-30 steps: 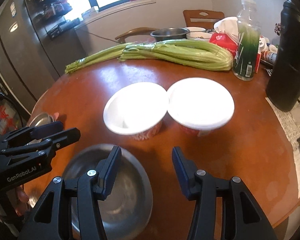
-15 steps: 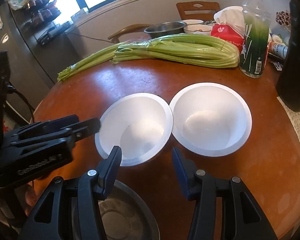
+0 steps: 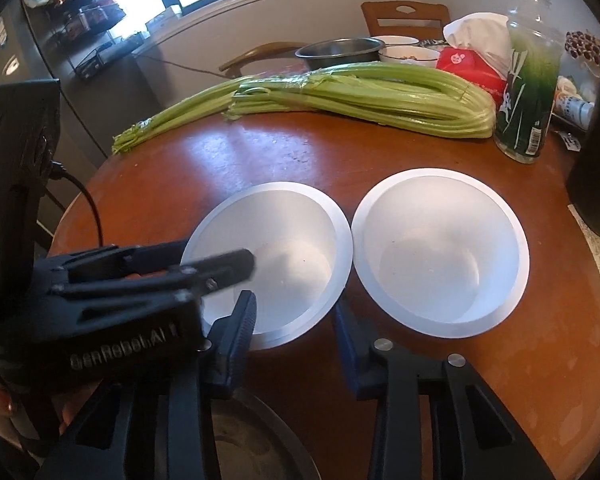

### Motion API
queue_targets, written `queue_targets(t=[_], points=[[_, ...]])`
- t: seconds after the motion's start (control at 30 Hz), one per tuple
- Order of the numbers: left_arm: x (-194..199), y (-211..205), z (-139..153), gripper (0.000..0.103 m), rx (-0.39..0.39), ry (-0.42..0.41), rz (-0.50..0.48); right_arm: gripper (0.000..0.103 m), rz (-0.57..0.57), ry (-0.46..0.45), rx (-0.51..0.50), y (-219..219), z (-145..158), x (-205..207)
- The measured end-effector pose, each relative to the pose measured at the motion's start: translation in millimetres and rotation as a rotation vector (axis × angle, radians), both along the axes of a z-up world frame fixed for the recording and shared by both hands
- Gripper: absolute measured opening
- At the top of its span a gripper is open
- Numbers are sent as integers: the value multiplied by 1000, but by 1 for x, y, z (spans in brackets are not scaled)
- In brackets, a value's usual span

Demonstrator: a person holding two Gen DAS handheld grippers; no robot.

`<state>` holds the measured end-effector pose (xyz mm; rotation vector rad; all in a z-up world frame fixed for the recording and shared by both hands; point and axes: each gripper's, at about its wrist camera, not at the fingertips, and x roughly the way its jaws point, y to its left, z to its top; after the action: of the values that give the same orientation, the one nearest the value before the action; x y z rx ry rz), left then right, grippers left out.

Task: Organize plates and bowls
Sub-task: 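Grasp the white paper bowl off a red cup with the left gripper, then lift the white paper bowl with the left gripper over the steel bowl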

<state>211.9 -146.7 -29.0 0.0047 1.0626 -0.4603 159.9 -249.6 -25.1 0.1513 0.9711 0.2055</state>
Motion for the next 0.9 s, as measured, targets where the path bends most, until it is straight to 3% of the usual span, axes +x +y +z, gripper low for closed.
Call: queue_targets(t=[0.9], points=[[-33,29,45,49,-26,-108,44,39,81,-131,-19,26,45,-32]])
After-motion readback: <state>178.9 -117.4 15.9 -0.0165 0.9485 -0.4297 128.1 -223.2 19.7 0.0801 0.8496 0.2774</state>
